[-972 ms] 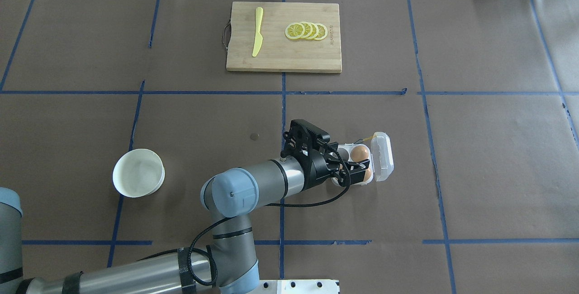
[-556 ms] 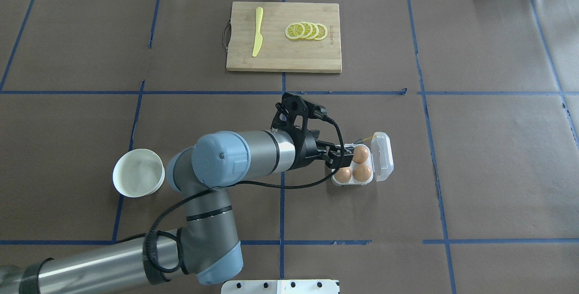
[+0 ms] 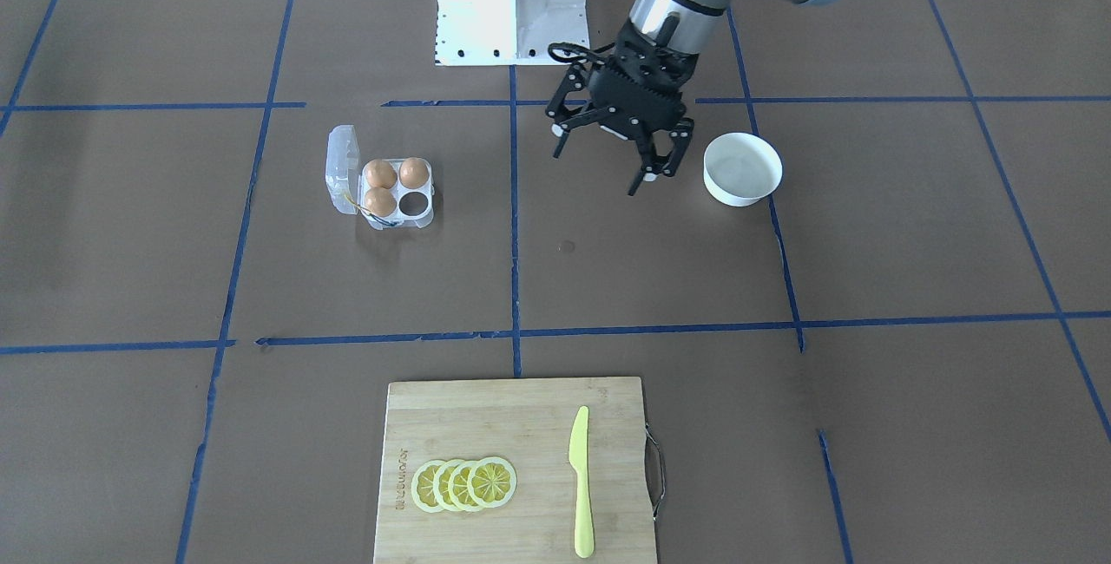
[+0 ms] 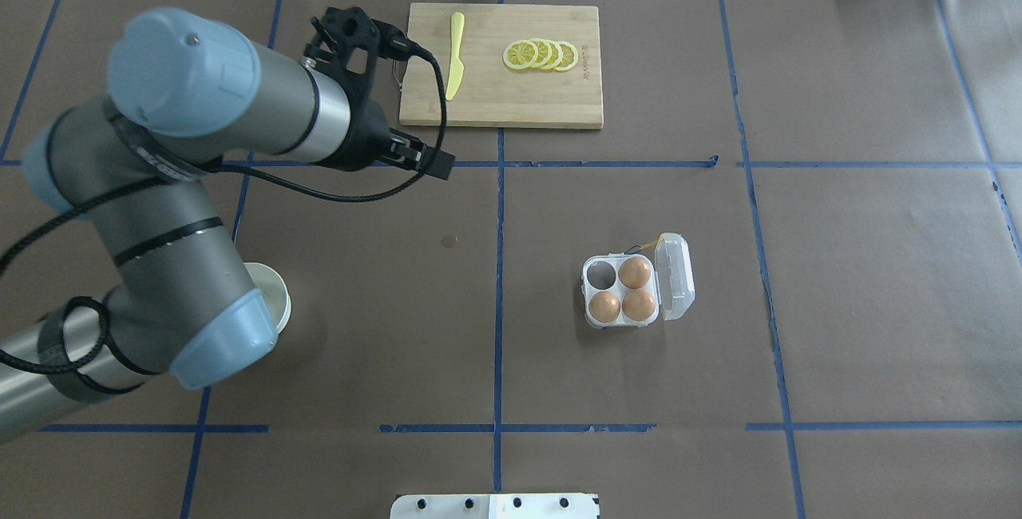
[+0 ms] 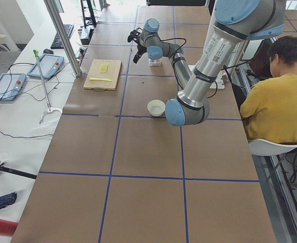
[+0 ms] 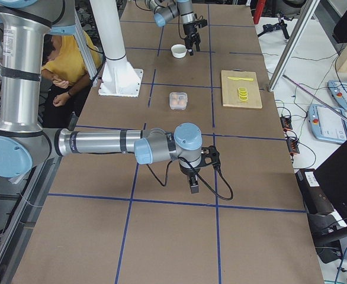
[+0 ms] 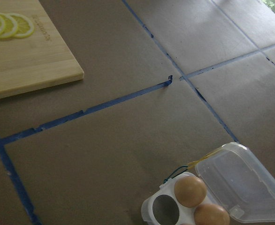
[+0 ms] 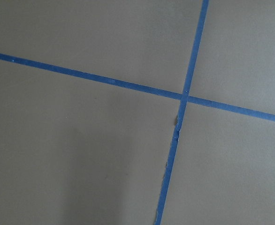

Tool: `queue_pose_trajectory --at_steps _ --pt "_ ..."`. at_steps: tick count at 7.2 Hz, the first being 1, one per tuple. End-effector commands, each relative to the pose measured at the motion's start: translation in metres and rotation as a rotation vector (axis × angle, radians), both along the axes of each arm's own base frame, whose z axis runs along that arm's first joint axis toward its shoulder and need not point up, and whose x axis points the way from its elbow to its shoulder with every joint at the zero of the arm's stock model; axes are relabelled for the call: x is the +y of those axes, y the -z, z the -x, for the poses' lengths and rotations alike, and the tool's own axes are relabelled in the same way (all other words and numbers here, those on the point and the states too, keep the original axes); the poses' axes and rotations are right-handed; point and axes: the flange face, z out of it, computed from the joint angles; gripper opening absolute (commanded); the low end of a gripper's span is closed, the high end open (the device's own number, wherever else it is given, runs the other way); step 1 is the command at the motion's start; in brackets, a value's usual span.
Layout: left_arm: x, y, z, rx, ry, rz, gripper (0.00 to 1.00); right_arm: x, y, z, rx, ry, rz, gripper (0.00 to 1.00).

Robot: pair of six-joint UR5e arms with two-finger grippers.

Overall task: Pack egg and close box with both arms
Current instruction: 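Open the left gripper and withdraw the left arm off the table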

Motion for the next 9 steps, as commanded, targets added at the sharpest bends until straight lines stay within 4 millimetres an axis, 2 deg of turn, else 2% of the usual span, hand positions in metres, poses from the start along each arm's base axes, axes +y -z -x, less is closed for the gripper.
queue_pose_trajectory --at_steps 1,2,3,4,6,7,8,9 --pt "-0.042 -0.051 0.109 -0.185 0.039 0.038 1.00 0.001 -0.004 0.000 0.000 0.000 0.008 1.00" --pt "-0.052 -0.131 0.144 -0.221 0.011 0.185 1.00 0.001 -0.005 0.000 0.000 0.000 0.010 1.00" --pt "-0.061 -0.193 0.192 -0.289 0.036 0.240 1.00 0.001 -0.004 0.000 0.000 0.000 0.008 1.00" --pt "-0.076 -0.242 0.255 -0.371 0.030 0.211 1.00 0.001 -0.004 0.000 -0.006 0.003 0.007 1.00" --pt "-0.108 -0.374 0.396 -0.501 -0.096 0.200 1.00 0.001 -0.002 0.001 -0.014 0.003 0.007 1.00" --pt "-0.088 -0.440 0.447 -0.515 -0.117 0.263 1.00 0.001 -0.001 0.001 -0.014 0.001 0.007 1.00" --pt "-0.062 -0.474 0.452 -0.469 -0.125 0.338 1.00 0.000 0.006 0.001 -0.014 0.011 -0.018 1.00" --pt "-0.021 -0.503 0.479 -0.313 -0.064 0.438 1.00 0.000 0.022 0.001 -0.020 0.004 -0.043 1.00"
